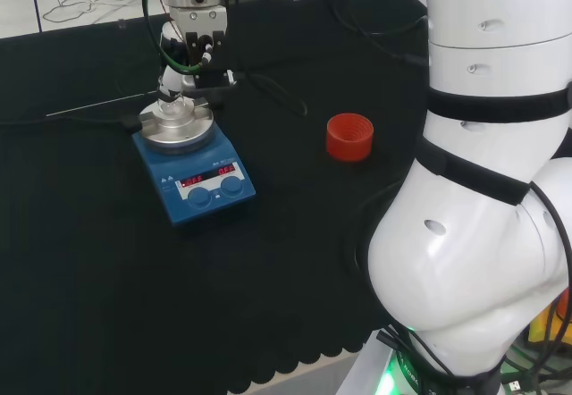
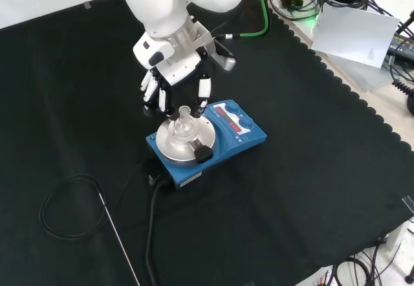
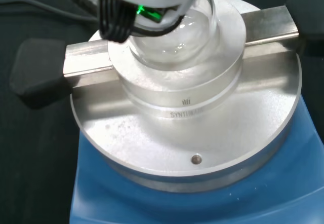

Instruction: Place the round-bottom flask on the heater.

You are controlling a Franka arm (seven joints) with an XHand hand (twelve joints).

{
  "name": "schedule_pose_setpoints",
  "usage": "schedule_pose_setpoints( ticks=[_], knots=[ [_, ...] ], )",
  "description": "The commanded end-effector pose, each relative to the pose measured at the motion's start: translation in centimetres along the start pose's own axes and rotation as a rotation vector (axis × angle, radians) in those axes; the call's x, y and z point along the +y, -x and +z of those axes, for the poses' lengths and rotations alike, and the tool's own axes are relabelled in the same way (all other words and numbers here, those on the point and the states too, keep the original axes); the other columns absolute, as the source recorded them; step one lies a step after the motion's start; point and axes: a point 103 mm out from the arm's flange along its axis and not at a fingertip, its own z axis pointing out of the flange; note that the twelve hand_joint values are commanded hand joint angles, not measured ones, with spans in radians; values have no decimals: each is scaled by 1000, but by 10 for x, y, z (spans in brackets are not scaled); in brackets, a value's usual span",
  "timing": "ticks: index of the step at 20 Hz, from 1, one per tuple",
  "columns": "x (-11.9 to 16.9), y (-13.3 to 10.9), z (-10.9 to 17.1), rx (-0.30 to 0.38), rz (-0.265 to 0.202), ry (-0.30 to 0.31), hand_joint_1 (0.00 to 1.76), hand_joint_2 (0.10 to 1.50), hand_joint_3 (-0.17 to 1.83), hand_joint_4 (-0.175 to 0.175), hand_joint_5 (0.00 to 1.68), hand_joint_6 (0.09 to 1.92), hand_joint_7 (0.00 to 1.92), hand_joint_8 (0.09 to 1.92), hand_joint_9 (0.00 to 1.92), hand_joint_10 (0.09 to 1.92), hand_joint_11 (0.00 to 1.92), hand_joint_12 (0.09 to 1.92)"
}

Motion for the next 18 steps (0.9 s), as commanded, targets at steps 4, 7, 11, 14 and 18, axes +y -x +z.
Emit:
schedule_pose_setpoints(
  ticks=[4,7,11,14,18],
  knots=[
    [-8,0,-6,10,4,-16,801,604,552,-47,445,559,272,712,547,664,375,1350],
    [-14,0,-8,10,8,-8,777,596,527,-45,422,474,251,714,525,677,355,1359],
    [-30,2,-18,8,16,21,762,603,500,-44,427,414,239,711,512,682,339,1362],
    [-45,6,-27,5,31,43,758,610,484,-44,440,373,238,709,509,684,336,1361],
    [-68,12,-38,0,50,68,755,613,480,-44,443,359,237,708,509,683,334,1361]
  ],
)
